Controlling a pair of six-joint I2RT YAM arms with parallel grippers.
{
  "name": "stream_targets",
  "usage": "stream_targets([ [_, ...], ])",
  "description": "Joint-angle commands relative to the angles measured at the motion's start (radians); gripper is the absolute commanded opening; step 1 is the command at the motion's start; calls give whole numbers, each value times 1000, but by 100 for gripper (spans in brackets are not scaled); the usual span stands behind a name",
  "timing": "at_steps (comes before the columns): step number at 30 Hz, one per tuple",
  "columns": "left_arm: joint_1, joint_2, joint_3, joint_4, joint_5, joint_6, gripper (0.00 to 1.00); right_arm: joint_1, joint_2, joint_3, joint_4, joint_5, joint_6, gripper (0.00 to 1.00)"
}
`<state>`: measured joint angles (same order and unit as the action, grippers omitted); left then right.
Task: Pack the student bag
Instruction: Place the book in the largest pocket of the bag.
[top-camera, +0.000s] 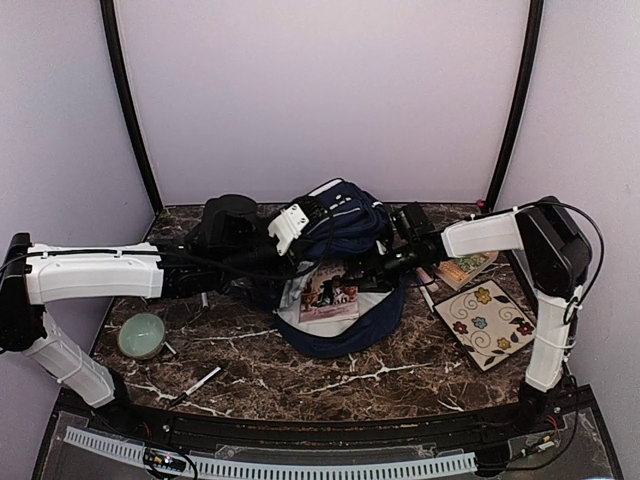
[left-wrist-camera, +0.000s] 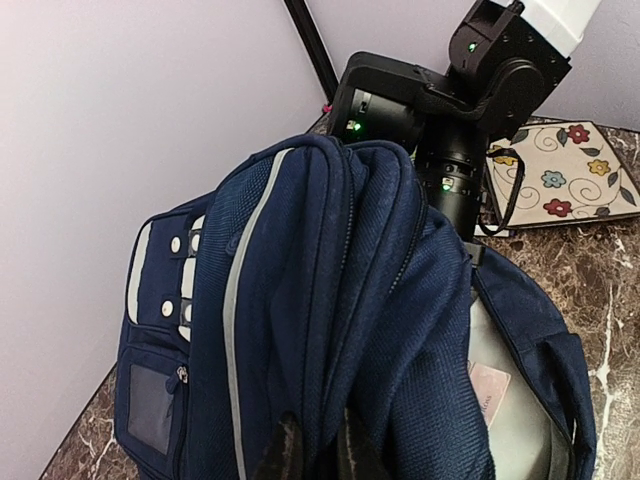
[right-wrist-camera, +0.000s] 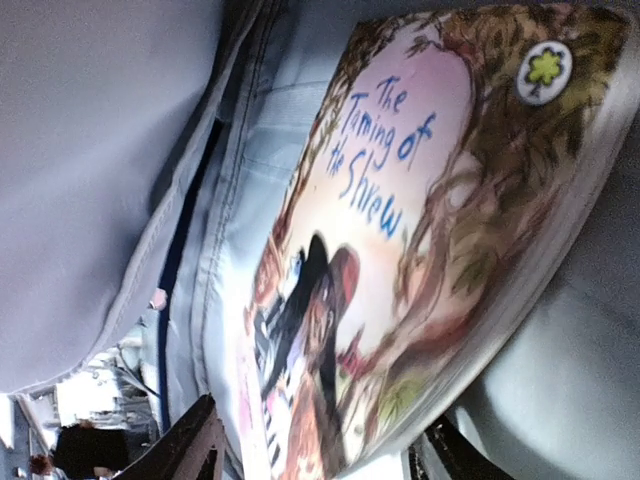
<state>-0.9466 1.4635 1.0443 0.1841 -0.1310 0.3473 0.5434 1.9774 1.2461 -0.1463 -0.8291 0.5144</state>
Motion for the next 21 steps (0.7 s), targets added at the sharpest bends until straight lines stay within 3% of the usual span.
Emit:
stream_targets([
  [1, -7, -49, 4, 137, 2, 14, 0, 2, -81, -82, -6, 73, -127, 62],
  [6, -7, -23, -18, 179, -25, -10, 0, 11, -105, -179, 77, -74, -147, 63],
  [8, -6, -7, -22, 190, -38, -22, 0, 18, -115, -239, 193, -162, -78, 59],
  [10, -6, 9, -22, 195, -51, -37, 0, 30, -142, -282, 259, -162, -78, 59],
  [13, -6, 39, -18, 193, -64, -60, 0, 53, -178, -290, 211, -162, -78, 59],
  [14, -6, 48, -16, 193, -64, -68, 0, 58, -190, -290, 185, -143, -69, 47],
  [16, -6, 61, -15, 202, -67, -84, 0, 73, -208, -294, 133, -84, -122, 37],
  [21, -6, 67, -17, 230, -66, -99, 0, 82, -205, -307, 72, -78, -197, 25],
])
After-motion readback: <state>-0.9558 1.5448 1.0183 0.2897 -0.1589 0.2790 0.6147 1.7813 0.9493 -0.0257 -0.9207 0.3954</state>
